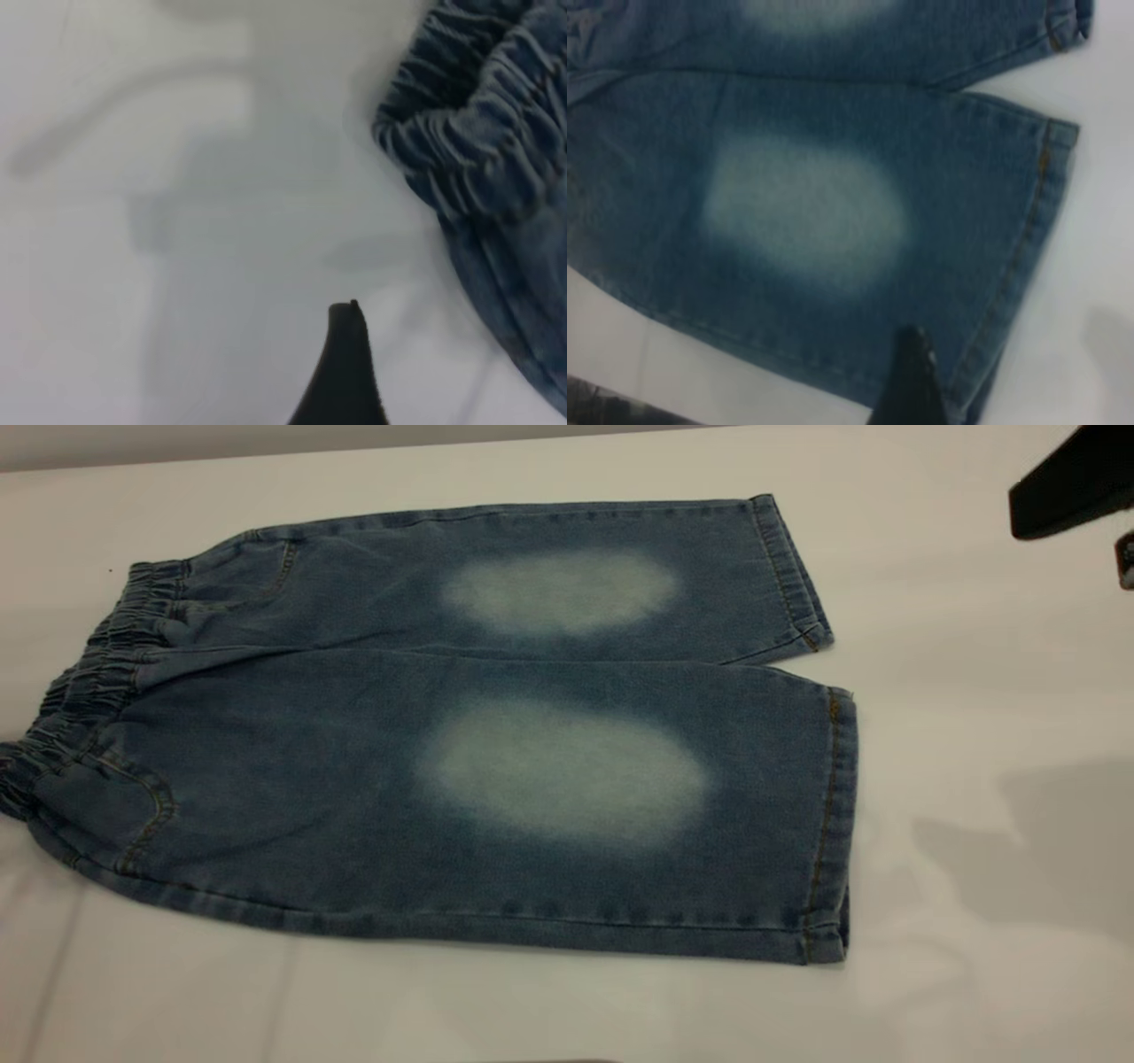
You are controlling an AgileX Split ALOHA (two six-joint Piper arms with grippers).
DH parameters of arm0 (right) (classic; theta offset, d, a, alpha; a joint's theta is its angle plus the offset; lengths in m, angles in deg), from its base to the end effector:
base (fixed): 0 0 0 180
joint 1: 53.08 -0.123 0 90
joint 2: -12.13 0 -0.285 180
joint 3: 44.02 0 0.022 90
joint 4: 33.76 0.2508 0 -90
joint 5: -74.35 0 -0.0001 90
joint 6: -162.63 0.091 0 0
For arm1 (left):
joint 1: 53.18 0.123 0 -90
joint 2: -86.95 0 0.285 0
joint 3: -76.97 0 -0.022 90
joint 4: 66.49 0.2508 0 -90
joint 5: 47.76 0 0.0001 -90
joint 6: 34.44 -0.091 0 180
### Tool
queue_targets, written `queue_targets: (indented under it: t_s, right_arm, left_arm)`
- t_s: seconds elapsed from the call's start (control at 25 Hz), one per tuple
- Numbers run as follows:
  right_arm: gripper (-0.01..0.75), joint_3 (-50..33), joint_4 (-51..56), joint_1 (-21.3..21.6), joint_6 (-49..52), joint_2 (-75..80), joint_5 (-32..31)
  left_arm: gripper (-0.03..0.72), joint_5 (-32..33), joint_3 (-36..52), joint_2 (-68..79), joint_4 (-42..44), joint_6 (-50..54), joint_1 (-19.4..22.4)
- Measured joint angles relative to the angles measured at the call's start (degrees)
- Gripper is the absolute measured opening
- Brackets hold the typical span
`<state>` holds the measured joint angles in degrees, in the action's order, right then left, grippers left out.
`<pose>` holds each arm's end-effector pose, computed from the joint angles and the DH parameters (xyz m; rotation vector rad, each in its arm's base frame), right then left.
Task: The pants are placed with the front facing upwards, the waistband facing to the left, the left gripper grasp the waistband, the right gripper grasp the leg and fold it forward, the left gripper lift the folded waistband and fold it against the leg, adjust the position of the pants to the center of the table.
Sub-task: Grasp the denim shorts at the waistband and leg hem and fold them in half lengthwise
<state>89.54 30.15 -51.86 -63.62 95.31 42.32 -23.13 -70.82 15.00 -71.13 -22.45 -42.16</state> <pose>0.2201 0.0387 0.1975 0.1273 2.5036 0.7155 0.2845 0.0523 0.1274 -0.6711 2.7984 -0.0658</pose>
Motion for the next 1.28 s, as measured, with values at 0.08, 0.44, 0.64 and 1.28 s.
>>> queue_targets:
  t_s: [0.08, 0.44, 0.64, 1.28]
  right_arm:
    - [0.495, 0.62, 0.18, 0.0, -0.04, 0.2, 0.06]
    - [0.495, 1.1, 0.41, 0.0, -0.5, 0.46, 0.1]
    - [0.495, 1.1, 0.41, 0.0, -0.58, 0.46, 0.1]
    - [0.495, -0.54, 0.82, 0.0, -0.78, 0.5, -5.41]
  left_arm:
    - [0.554, -1.81, 0.0, 2.19, 0.0, 0.0, 0.0]
    - [0.554, -8.96, -0.11, 9.27, -0.9, 0.07, 0.0]
    - [0.552, -12.1, -0.11, 11.7, -2.71, 0.07, 0.0]
    - [0.094, -14.98, -0.59, 14.09, -3.51, -0.04, 0.0]
